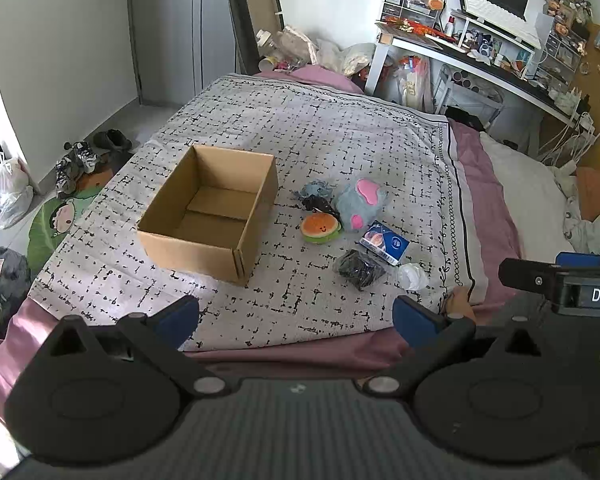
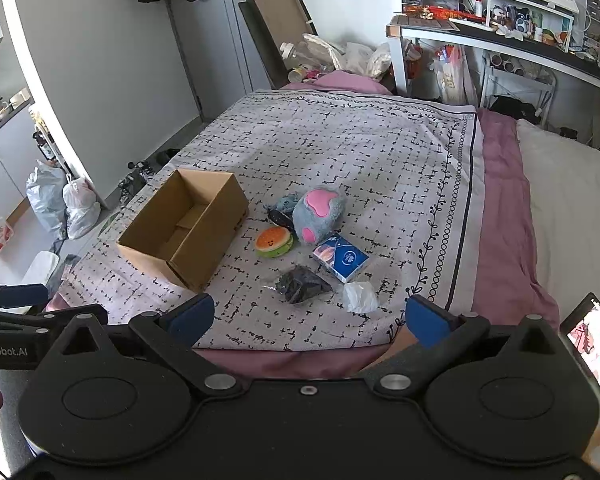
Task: Organize soft objects
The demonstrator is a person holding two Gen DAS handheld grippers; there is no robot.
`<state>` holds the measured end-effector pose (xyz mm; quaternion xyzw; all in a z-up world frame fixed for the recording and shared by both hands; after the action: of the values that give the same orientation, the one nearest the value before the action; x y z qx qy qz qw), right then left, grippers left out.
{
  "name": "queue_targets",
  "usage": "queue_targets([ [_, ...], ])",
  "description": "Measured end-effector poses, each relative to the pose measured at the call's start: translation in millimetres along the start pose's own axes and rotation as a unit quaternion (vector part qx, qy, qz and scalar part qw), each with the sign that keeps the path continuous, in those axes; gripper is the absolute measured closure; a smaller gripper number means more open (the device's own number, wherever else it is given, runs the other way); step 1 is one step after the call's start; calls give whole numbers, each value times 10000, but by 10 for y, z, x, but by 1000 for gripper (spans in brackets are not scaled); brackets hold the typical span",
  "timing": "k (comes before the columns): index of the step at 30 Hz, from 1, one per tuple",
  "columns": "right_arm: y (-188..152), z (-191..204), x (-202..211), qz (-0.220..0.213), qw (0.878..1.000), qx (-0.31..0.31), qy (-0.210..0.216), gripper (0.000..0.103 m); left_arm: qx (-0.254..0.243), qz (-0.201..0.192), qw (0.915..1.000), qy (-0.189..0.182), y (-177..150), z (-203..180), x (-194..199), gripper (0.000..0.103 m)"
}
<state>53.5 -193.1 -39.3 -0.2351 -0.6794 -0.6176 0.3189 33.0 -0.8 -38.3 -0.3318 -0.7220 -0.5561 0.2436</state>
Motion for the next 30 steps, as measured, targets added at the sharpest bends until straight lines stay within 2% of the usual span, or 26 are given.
queue_targets([
  [30, -7, -32, 13, -24, 10000, 10, -15, 0, -81, 22, 10000, 49, 1, -34, 44, 1],
])
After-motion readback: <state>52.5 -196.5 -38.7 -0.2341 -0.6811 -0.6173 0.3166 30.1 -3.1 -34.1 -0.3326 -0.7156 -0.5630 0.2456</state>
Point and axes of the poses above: each gripper's, at about its wrist camera, not at the fingertips, and x roughly against the way its jaws point, z to its left, y to its top, the point moved 6 cm from there along -x, roughly the way its jaws point, and after that the axes turned 13 degrees about -y, right-handed, at the moved point
